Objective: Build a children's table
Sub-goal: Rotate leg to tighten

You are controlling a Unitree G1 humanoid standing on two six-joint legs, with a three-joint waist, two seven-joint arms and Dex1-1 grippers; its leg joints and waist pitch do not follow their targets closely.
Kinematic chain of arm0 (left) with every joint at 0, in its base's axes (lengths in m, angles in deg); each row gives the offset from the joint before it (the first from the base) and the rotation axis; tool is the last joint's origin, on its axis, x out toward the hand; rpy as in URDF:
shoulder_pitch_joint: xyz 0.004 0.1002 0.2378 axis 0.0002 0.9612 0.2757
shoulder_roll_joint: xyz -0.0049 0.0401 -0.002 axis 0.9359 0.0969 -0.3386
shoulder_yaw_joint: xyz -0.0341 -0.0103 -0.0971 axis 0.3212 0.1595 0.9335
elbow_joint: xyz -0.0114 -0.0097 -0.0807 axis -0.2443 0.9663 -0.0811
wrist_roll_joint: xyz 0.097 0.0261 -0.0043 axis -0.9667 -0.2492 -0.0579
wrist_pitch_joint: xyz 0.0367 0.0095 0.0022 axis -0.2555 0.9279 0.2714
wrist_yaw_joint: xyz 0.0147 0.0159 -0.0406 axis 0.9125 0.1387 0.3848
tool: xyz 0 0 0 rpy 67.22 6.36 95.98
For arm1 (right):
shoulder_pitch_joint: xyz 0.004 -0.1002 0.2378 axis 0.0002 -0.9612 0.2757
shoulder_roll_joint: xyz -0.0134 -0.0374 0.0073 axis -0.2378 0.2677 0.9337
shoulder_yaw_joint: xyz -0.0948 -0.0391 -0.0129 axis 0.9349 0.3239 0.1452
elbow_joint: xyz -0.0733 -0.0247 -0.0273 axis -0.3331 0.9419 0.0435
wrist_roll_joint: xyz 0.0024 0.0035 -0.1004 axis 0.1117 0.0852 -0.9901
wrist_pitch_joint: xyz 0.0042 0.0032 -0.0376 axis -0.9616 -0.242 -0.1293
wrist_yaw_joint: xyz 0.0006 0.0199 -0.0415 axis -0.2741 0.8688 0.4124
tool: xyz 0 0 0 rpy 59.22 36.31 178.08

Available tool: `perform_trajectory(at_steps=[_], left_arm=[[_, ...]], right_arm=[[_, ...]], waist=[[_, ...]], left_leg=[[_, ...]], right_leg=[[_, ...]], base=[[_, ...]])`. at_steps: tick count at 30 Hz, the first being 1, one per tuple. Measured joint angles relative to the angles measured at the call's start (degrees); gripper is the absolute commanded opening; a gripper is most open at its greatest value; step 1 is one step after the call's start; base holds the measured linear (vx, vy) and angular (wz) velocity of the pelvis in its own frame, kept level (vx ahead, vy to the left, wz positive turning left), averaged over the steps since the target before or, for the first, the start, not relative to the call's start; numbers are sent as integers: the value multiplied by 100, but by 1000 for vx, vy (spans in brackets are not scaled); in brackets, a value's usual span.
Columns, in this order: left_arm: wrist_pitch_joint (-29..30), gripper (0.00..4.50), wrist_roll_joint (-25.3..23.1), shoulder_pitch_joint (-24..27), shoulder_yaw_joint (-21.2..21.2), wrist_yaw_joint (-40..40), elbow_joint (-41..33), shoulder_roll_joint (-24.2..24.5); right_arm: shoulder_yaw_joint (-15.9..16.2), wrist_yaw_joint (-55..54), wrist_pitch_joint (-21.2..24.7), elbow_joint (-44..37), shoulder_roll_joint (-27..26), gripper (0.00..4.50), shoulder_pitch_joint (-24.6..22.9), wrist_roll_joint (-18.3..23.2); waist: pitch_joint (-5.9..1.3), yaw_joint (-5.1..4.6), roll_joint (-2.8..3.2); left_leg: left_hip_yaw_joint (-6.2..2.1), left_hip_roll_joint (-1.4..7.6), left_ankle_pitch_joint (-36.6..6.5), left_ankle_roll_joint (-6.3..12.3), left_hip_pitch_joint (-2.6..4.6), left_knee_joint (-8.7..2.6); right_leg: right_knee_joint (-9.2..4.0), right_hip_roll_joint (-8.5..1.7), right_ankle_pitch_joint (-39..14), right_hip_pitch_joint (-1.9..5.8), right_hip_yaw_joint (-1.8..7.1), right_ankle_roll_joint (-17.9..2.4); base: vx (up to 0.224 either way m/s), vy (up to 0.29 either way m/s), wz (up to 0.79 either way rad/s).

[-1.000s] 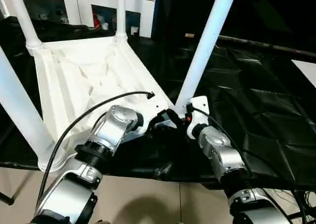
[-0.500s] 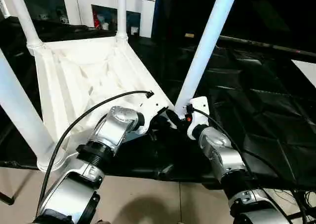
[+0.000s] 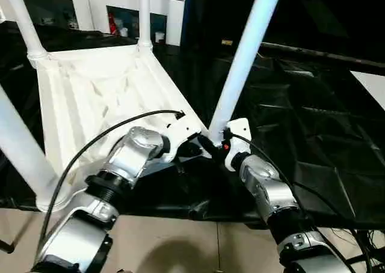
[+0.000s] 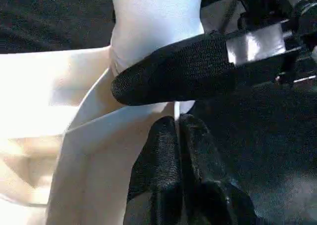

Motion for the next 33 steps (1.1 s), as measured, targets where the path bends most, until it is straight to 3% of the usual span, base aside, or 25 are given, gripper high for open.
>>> perform_trajectory(at_steps=[1,3,11,13,16,19,27,33], left_arm=[[14,0,0,19,-1,-7,-32,12],[53,0,2,45,3,-59,-88,41],[105,0,63,86,14,-132,-189,49],[97,0,108,103,14,-231,-213,75],[-223,0,236,253,0,-641,-316,280],[-718,0,420,501,-12,-1255,-509,663],[-649,0,686,815,-22,-1981,-1039,1033],[-690,0,730,840,-21,-2084,-1061,1086]], right_arm=[[-3,58,1,0,0,270,-1,-3],[-36,199,23,0,-8,326,-14,84],[1,617,207,-275,103,383,-122,176],[20,849,268,-470,205,410,-257,246],[320,1539,305,-992,758,431,-586,263],[460,2291,297,-1360,1230,431,-886,315],[475,3521,581,-2083,1815,431,-1099,838],[698,3748,533,-2058,1860,431,-1107,760]], waist=[[-1,-2,-1],[-2,0,-3],[-2,28,-4],[-2,60,-3],[-1,126,-5],[-1,156,-3],[5,265,5],[4,296,4]], left_leg=[[0,0,0,0,0,0],[0,0,0,0,1,0],[1,0,-1,1,-9,-3],[1,0,-2,1,-10,-9],[2,0,-2,1,-12,-14],[2,1,-1,1,-9,-19],[6,-1,-1,1,-8,-10],[8,-1,-1,1,-8,-10]], right_leg=[[0,0,0,1,0,0],[0,0,0,1,0,0],[-6,-1,-5,0,-2,-2],[-8,-1,-9,0,-3,-1],[-12,-1,-13,-2,-4,0],[-10,-2,-15,-1,-6,1],[-5,-11,-15,5,-4,3],[-5,-10,-16,4,-4,4]], base=[[0,0,0],[0,0,0],[0,0,0],[0,0,0],[0,0,0],[0,0,0],[0,0,0],[0,0,0]])
